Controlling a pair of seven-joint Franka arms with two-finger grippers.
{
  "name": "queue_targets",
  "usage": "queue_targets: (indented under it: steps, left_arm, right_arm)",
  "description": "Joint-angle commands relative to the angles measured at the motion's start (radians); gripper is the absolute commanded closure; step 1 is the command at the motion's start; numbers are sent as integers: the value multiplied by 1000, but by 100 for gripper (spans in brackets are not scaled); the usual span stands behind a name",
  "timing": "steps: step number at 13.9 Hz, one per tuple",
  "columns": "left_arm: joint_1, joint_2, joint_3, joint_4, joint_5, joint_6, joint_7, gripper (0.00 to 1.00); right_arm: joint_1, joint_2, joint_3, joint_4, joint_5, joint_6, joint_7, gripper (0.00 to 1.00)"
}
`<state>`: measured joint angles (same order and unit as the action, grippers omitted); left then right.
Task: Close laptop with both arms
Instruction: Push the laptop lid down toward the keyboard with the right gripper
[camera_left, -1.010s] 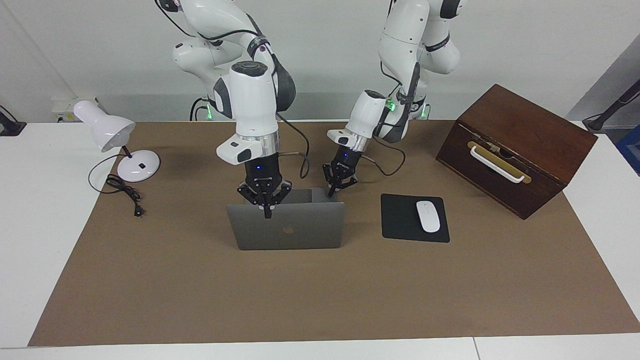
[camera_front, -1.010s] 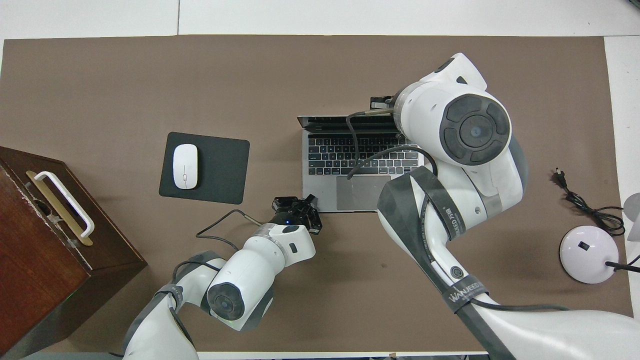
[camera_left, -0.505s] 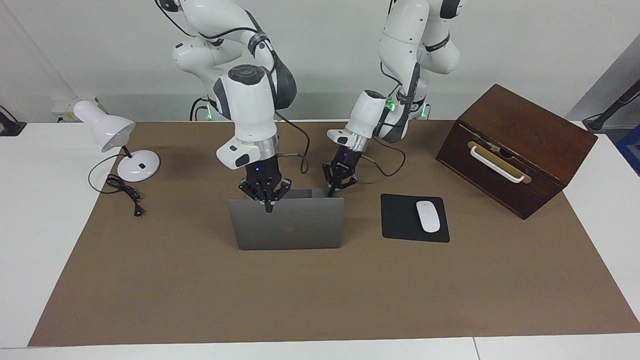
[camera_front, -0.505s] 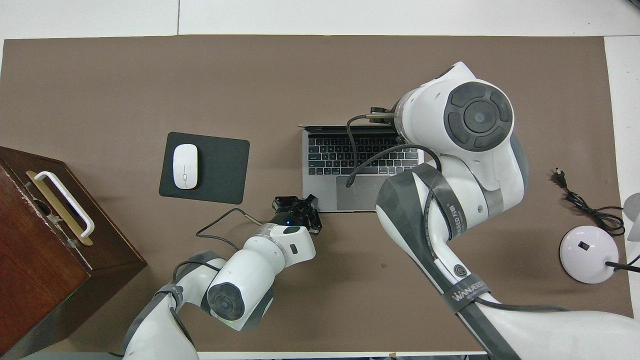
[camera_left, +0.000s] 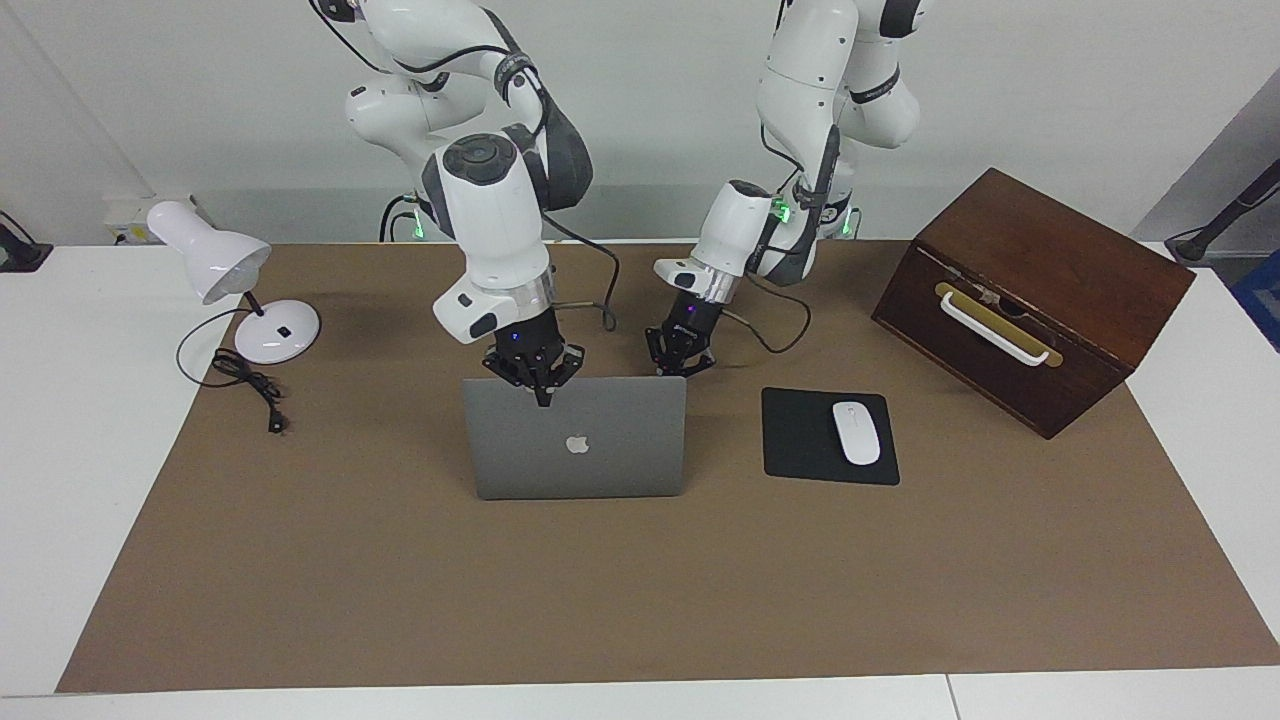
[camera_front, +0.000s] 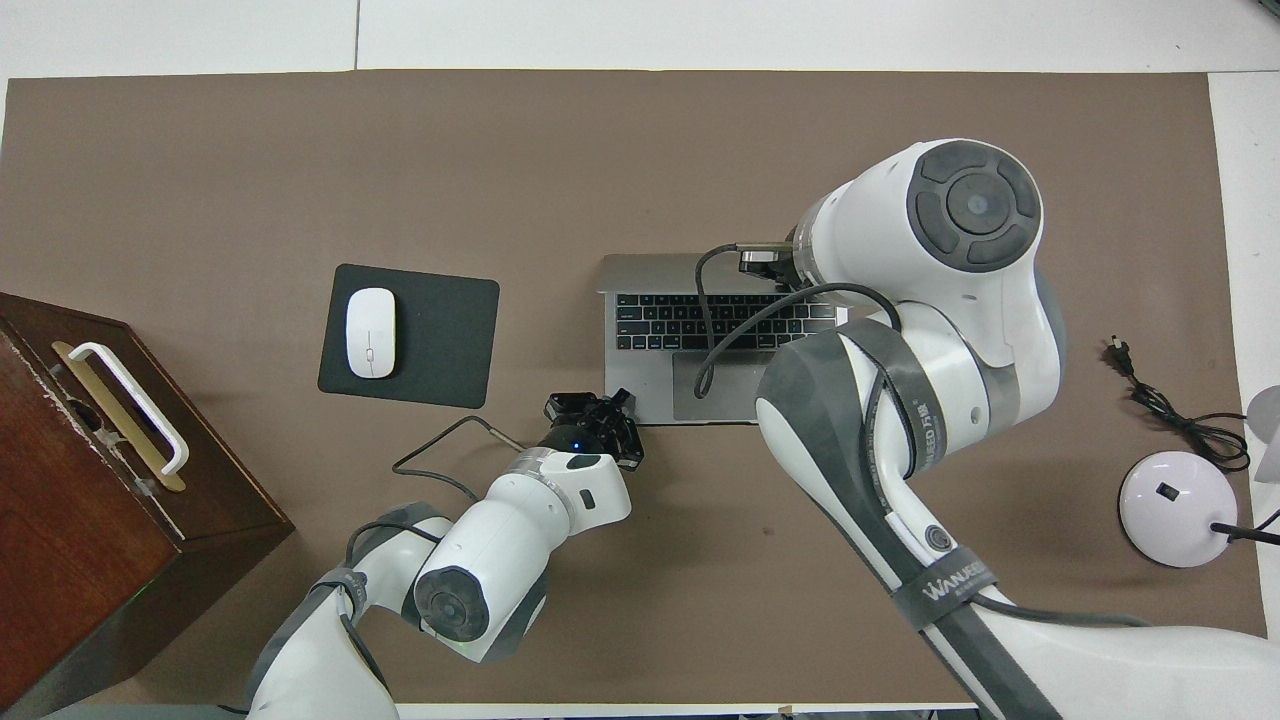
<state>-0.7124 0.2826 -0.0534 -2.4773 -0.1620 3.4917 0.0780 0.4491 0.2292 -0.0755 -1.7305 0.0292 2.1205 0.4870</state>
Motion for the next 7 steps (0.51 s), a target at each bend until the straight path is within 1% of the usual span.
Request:
queue_targets:
  steps: [1, 7]
  left_arm:
    - [-16, 67, 15, 3, 21, 12, 19, 100]
    - [-16, 75, 15, 3, 25, 13, 19, 100]
  right_arm:
    - [-17, -17, 8, -24, 31, -28, -39, 100]
    - [-20, -18, 8, -93, 31, 25, -59, 100]
